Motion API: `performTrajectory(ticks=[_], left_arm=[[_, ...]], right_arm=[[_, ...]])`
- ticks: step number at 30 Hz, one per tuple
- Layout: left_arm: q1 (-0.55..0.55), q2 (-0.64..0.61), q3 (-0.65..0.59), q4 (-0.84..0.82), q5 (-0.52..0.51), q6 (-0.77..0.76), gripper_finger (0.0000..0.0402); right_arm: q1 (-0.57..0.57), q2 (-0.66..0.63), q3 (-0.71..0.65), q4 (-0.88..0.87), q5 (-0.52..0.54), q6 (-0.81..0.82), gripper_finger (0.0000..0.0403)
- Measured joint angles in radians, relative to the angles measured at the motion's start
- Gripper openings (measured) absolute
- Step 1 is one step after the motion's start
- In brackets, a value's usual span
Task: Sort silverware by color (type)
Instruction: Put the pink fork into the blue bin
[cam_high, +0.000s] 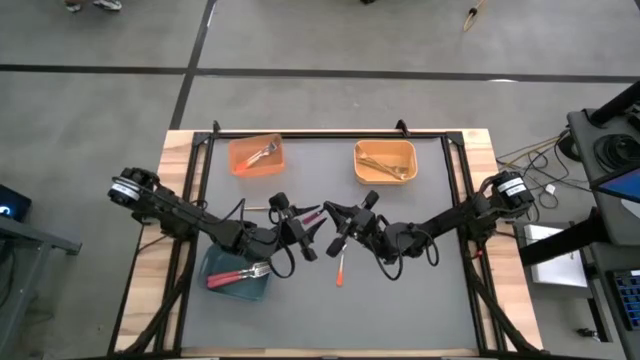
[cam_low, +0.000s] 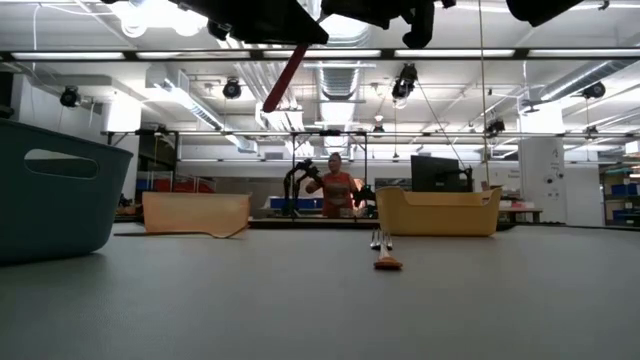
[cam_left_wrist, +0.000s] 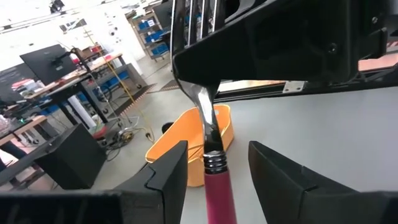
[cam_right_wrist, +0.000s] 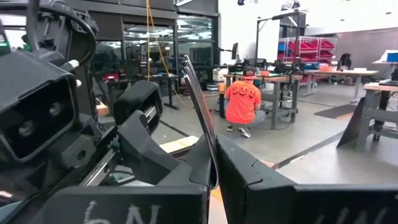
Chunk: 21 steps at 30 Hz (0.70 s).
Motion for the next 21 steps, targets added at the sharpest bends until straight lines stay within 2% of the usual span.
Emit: performTrajectory(ticks=[9, 15, 21], left_arm=[[0.0, 0.0, 0.0, -0.004, -0.061, -0.001, 0.0098], [-0.001, 0.0, 0.0, -0.008, -0.065, -0.009, 0.0025], [-0.001, 0.0, 0.0, -0.01, -0.064, -0.038, 0.0024]], right_arm=[[0.0, 0.0, 0.0, 0.0, 0.001, -0.008, 0.0008], [-0.001, 0.0, 0.0, 0.0, 0.001, -0.013, 0.0009], [0.0, 0.0, 0.0, -0.005, 0.0, -0.02, 0.0009]])
